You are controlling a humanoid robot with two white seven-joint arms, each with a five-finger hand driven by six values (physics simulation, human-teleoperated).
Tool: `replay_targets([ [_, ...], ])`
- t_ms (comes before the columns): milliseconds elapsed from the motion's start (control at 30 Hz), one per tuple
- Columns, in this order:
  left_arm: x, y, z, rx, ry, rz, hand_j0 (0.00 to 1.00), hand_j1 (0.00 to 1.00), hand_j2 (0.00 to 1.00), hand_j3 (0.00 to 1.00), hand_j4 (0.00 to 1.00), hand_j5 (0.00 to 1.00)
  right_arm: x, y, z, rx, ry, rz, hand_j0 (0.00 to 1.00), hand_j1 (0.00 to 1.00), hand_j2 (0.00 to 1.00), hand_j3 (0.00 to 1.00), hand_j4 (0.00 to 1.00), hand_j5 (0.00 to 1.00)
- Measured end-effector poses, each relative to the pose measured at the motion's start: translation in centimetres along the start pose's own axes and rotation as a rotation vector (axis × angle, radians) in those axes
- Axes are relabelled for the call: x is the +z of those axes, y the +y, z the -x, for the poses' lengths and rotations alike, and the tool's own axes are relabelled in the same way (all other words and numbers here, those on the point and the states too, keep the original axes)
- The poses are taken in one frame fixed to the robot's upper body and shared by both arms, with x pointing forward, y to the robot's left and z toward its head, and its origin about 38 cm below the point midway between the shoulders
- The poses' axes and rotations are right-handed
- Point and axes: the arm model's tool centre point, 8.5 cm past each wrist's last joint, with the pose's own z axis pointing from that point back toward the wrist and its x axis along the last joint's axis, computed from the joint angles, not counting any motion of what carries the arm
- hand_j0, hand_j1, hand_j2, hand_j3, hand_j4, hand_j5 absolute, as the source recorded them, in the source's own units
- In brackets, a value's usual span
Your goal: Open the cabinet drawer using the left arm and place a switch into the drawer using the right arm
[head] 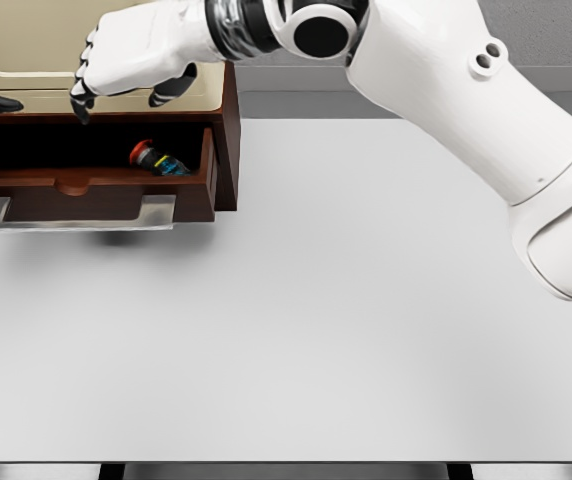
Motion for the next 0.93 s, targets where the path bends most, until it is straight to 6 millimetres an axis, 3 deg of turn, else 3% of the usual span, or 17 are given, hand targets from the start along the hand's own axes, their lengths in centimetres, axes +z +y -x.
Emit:
replay_targets([
  [67,0.0,0.0,0.0,0.0,0.0,0.0,0.97,0.97,0.97,0.97,0.97,0.97,0.0,-0.1,0.0,0.002,-0.001,0.001,0.79,0.79,0.79,0.79,0.79,0.79],
  [200,-0.1,0.0,-0.1,0.0,-0.005,0.002,0.97,0.97,0.97,0.97,0.97,0.97,0.4,-0.4,-0.3,0.013,-0.005,0.014,0.95,0.95,0.95,0.95,0.95,0.95],
  [233,-0.2,0.0,-0.3,-0.002,-0.01,0.004,0.97,0.97,0.97,0.97,0.97,0.97,1.0,-0.4,-0.4,0.019,-0.007,0.022,1.0,1.0,1.0,1.0,1.0,1.0],
  [300,-0.6,-0.2,-0.8,-0.005,-0.027,0.014,0.97,0.97,0.97,0.97,0.97,0.97,2.6,0.6,-1.1,0.033,-0.015,0.037,1.0,1.0,1.0,1.0,1.0,1.0],
  [400,-1.8,-1.0,-2.4,-0.016,-0.084,0.049,1.0,1.0,1.0,1.0,1.0,1.0,6.7,3.3,-2.1,0.035,0.0,0.063,1.0,1.0,1.0,1.0,1.0,1.0],
  [467,-2.7,-1.7,-3.7,-0.024,-0.131,0.076,1.0,1.0,1.0,1.0,1.0,1.0,10.3,6.9,-2.1,-0.019,0.049,0.063,1.0,1.0,1.0,1.0,1.0,1.0],
  [567,-3.8,-2.5,-5.0,-0.028,-0.186,0.1,1.0,1.0,1.0,1.0,1.0,1.0,17.4,14.5,-1.9,-0.201,0.187,0.079,1.0,1.0,1.0,1.0,1.0,1.0],
  [667,-4.7,-3.0,-6.0,-0.028,-0.233,0.11,1.0,1.0,1.0,1.0,1.0,1.0,23.2,18.5,-2.2,-0.277,0.3,0.04,1.0,1.0,1.0,1.0,1.0,1.0],
  [800,-5.9,-3.8,-6.5,-0.015,-0.287,0.109,1.0,1.0,1.0,1.0,1.0,1.0,26.7,19.6,-2.3,-0.297,0.362,0.006,1.0,1.0,1.0,1.0,1.0,1.0],
  [933,-6.4,-4.1,-6.6,-0.011,-0.305,0.11,1.0,1.0,1.0,1.0,1.0,1.0,28.0,19.6,-2.2,-0.295,0.386,-0.008,1.0,1.0,1.0,1.0,1.0,1.0],
])
